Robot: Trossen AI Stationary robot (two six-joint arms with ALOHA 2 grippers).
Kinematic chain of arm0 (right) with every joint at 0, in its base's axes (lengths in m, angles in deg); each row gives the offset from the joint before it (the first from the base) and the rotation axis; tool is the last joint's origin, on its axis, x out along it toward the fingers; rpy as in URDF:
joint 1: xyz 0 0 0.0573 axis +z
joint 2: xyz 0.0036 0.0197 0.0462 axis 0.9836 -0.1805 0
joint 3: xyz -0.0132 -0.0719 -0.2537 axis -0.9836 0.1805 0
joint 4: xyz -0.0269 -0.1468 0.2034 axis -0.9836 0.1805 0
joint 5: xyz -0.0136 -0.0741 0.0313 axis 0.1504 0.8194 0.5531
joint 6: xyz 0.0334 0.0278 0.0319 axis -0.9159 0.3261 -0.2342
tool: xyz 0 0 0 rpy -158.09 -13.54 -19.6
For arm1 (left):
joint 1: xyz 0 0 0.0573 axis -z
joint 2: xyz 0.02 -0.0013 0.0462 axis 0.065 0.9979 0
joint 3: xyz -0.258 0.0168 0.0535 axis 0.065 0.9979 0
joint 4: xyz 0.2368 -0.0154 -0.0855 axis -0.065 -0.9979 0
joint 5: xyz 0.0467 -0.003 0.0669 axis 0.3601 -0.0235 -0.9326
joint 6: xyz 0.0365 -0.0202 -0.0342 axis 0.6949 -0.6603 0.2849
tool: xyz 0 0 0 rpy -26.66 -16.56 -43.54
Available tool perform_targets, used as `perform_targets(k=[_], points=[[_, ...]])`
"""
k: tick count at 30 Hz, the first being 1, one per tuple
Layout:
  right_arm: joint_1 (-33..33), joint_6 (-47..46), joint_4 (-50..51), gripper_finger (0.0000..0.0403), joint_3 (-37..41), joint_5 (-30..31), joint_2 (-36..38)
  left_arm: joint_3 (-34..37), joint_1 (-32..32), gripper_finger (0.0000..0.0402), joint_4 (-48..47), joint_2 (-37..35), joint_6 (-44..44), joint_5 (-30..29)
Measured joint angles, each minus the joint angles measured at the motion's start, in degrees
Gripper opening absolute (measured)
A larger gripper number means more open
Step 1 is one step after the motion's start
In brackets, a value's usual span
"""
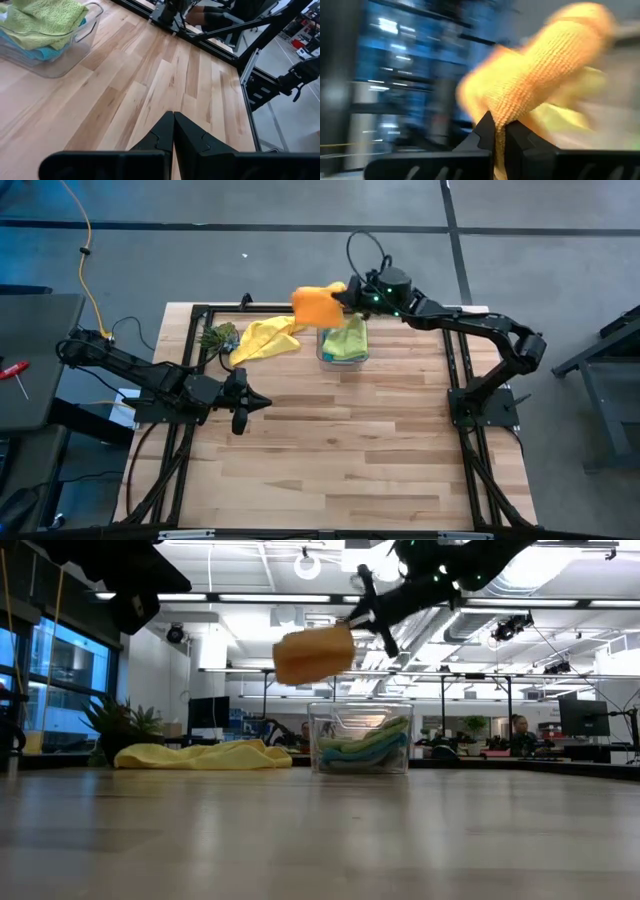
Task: Fold microfiber towels
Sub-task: Put the orange microfiber cloth into the transparent bin
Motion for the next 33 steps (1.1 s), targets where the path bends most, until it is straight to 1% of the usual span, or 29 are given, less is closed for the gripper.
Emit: perform_targets(k=[6, 8, 10, 12, 15, 20, 24, 27, 29, 33], points=[[-0.8, 7.3, 26.1, 0.0, 0.0, 0.1, -0.2, 0.0, 0.0, 0.0, -1.1, 0.0, -1.1, 0.1], [-1.8, 9.7, 33.5, 0.0, 0.1, 2.3, -0.2, 0.0, 0.0, 0.0, -1.1, 0.0, -1.2, 0.1], [-2.5, 11.2, 37.9, 0.0, 0.1, 4.8, -0.2, 0.0, 0.0, 0.0, -1.1, 0.0, -1.5, 0.1], [-3.0, 11.7, 38.4, 0.0, 0.2, 5.1, -0.6, 0.0, 0.0, 0.0, -1.1, 0.0, -1.6, 0.1], [-3.0, 11.2, 35.1, 0.0, 0.2, 3.4, -1.4, 0.0, 0.0, 0.0, -1.1, 0.0, -2.1, 0.1], [-1.4, 8.3, 31.9, 0.0, 0.2, 3.4, -4.4, 0.0, 0.0, 0.0, -1.2, 0.0, -2.9, 0.1], [0.1, 6.2, 27.3, 0.0, 0.2, 3.5, -6.4, 0.0, 0.0, 0.0, -1.3, 0.0, -3.1, 0.1], [0.3, 6.0, 27.4, 0.0, 0.2, 5.2, -6.4, 0.0, 0.0, 0.0, -1.3, 0.0, -3.2, 0.2], [0.0, 5.9, 29.6, 0.0, 0.2, 6.5, -6.2, 0.0, 0.0, 0.0, -1.3, 0.0, -3.3, 0.1], [-0.2, 4.7, 30.3, 0.0, 0.2, 6.5, -6.1, 0.0, 0.0, 0.0, -1.3, 0.0, -3.2, 0.1]])
